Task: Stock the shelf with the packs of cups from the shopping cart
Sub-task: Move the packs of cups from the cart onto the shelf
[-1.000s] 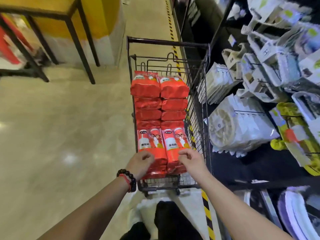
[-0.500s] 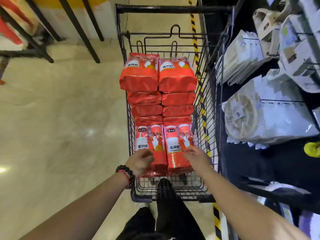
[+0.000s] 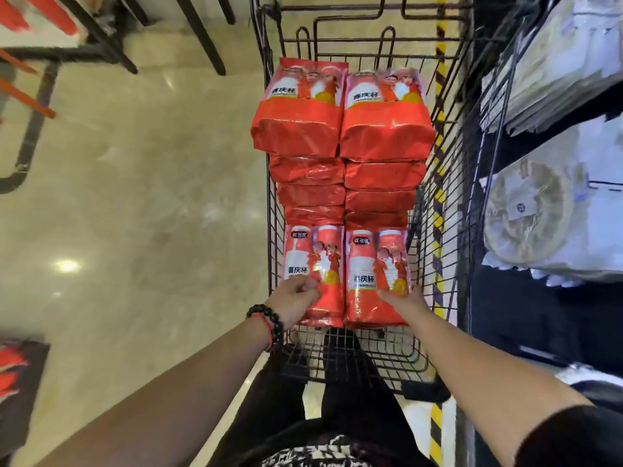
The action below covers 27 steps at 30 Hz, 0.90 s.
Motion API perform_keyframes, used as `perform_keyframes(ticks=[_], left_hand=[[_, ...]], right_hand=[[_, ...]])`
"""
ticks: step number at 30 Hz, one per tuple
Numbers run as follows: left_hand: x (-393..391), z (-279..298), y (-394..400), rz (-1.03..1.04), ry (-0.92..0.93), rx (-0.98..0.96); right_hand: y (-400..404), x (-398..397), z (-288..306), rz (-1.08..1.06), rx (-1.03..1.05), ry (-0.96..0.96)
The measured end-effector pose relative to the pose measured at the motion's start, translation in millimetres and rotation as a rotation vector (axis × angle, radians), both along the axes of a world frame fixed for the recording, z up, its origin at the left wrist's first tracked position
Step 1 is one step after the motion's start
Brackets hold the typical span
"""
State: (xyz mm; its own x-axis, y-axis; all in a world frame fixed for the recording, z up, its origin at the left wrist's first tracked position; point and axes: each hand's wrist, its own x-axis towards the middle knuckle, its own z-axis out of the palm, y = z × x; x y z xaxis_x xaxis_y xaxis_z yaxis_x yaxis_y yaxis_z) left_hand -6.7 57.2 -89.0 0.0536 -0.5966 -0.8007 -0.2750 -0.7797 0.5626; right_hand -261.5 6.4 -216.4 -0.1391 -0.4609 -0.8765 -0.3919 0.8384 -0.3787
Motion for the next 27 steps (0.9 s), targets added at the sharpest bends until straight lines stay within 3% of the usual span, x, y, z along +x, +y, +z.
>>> perform_keyframes(ticks=[7, 10, 16, 19, 23, 27], left_hand=[[16, -13, 4, 0.039, 0.022, 0.021], [17, -11, -1, 0.161, 0.144, 0.115], [16, -2, 5, 0.172, 0.337, 0.176], [20, 5, 8, 0.309, 0.492, 0.062], [36, 10, 14, 0.406, 0.499, -0.103], [47, 9, 25, 0.349, 0.473, -0.204]], right_hand=[[0, -5, 36, -0.041, 0.084, -0.052], [18, -6, 61, -0.139, -0.04, -0.137], [57, 37, 106, -0.193, -0.164, -0.39], [67, 67, 121, -0.118, -0.22, -0.445], [73, 89, 124, -0.021, -0.188, -0.419], [75, 99, 125, 0.079, -0.174, -0.386]])
